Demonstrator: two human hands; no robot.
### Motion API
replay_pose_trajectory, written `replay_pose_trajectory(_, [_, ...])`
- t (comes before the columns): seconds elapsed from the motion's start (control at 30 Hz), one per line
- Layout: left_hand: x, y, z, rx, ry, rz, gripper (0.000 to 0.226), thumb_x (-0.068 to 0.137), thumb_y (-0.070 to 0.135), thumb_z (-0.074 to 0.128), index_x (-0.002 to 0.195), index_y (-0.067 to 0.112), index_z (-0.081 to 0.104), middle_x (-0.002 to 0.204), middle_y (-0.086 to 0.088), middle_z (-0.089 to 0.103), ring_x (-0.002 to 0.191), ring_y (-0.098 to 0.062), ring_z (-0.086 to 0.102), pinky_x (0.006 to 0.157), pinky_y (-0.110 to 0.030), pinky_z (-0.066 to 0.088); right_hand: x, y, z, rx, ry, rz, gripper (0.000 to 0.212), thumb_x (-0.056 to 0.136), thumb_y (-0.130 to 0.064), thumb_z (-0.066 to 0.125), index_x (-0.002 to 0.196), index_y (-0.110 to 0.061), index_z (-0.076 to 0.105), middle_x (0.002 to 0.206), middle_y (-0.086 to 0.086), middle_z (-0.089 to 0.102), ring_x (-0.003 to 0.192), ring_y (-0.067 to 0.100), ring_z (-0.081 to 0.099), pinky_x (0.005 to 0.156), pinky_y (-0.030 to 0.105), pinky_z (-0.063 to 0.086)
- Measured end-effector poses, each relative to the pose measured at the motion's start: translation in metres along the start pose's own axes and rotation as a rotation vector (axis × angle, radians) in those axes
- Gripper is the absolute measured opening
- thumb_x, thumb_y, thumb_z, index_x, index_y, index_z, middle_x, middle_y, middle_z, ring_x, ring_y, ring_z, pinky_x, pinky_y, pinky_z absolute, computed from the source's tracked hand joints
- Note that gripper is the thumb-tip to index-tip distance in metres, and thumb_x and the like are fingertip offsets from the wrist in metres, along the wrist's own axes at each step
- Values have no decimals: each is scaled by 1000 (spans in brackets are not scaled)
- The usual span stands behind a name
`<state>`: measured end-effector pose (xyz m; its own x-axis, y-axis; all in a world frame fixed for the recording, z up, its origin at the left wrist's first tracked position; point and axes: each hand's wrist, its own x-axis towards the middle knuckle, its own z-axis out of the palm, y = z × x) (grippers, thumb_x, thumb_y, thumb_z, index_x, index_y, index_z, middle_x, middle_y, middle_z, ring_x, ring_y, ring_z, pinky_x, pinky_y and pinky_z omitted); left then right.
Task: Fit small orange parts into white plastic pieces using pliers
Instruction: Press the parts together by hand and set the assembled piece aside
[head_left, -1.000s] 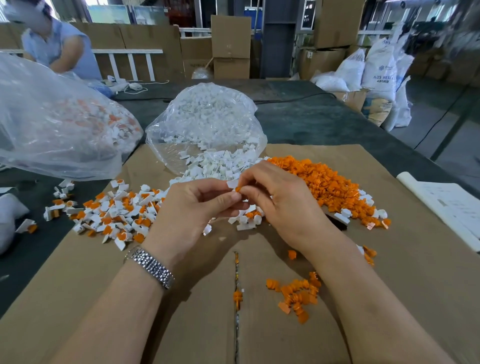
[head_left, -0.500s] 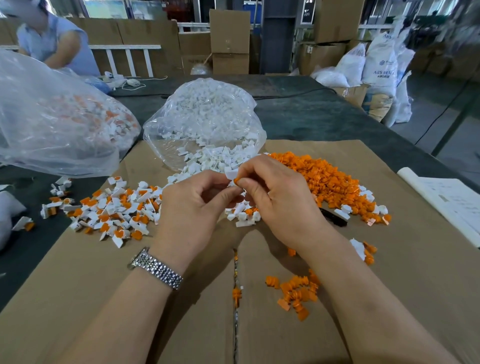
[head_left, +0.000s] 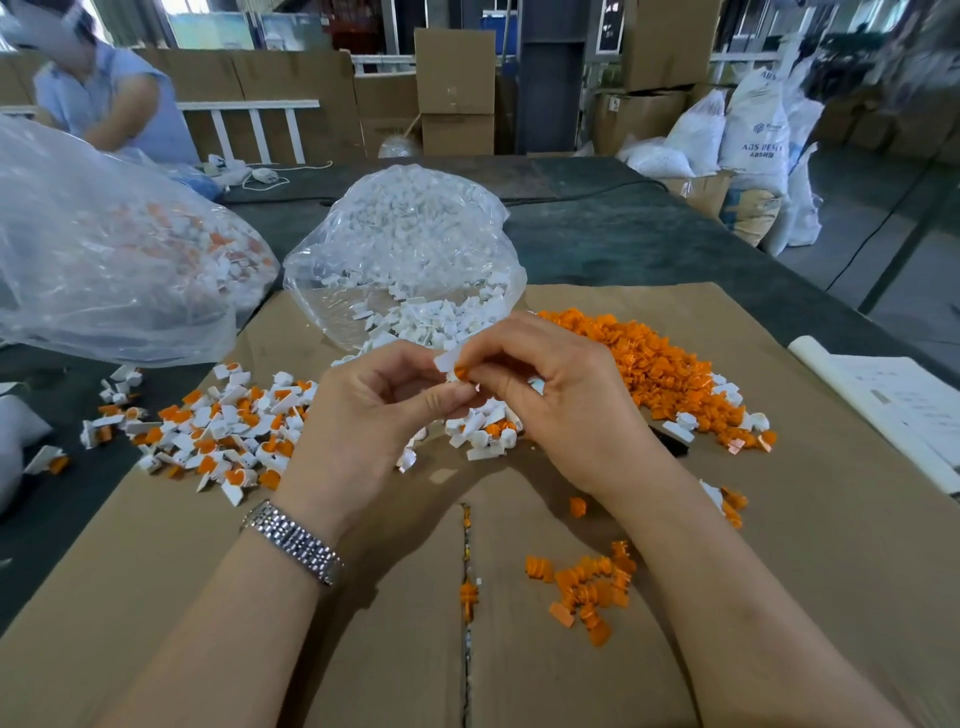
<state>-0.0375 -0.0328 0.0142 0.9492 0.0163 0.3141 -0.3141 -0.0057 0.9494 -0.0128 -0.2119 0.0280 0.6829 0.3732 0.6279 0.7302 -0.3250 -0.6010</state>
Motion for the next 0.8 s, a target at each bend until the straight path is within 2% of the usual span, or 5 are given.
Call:
replay_pose_trajectory(0.27, [0, 0, 1, 209, 85, 126, 22, 80, 8, 82, 97, 9, 68, 90, -1, 77, 83, -19, 75, 75, -27, 61, 0, -3, 0, 256, 6, 228, 21, 95, -4, 67, 107, -21, 63, 96, -9, 75, 100, 11, 71, 97, 37, 56])
replay_pose_trajectory(0.43, [1, 0, -1, 244, 83, 56, 24, 81, 10, 83, 100, 11, 69, 93, 0, 78, 85, -18, 75, 77, -28, 62, 1, 0, -3, 268, 55, 278, 18, 97, -6, 65, 108, -21, 64, 97, -8, 76, 97, 6, 72, 91, 25, 56])
replay_pose_trajectory(0.57, [3, -4, -11, 413, 182, -19, 17, 86, 21, 79, 102, 22, 73, 89, 10, 78, 84, -5, 74, 74, -19, 58, 2, 16, -22, -125, 207, 413, 11, 98, -17, 64, 105, -25, 67, 94, -15, 70, 90, -3, 64, 80, 11, 51])
replay_pose_trajectory(0.7, [13, -10, -41, 864, 518, -107, 19, 95, 17, 68, 113, 13, 73, 105, -8, 75, 91, -22, 66, 79, -34, 50, -3, 29, -34, -470, -58, 532, 10, 95, -18, 65, 99, -27, 69, 102, -8, 64, 94, 10, 59, 86, 31, 52])
replay_pose_trajectory(0.8, [15, -12, -55, 1057, 575, -205, 39, 94, 9, 64, 133, 11, 66, 130, -20, 59, 118, -38, 55, 96, -50, 49, -5, 28, -30, -529, -243, 521, 7, 92, -24, 71, 94, -30, 71, 99, -7, 58, 102, 15, 54, 83, 32, 47])
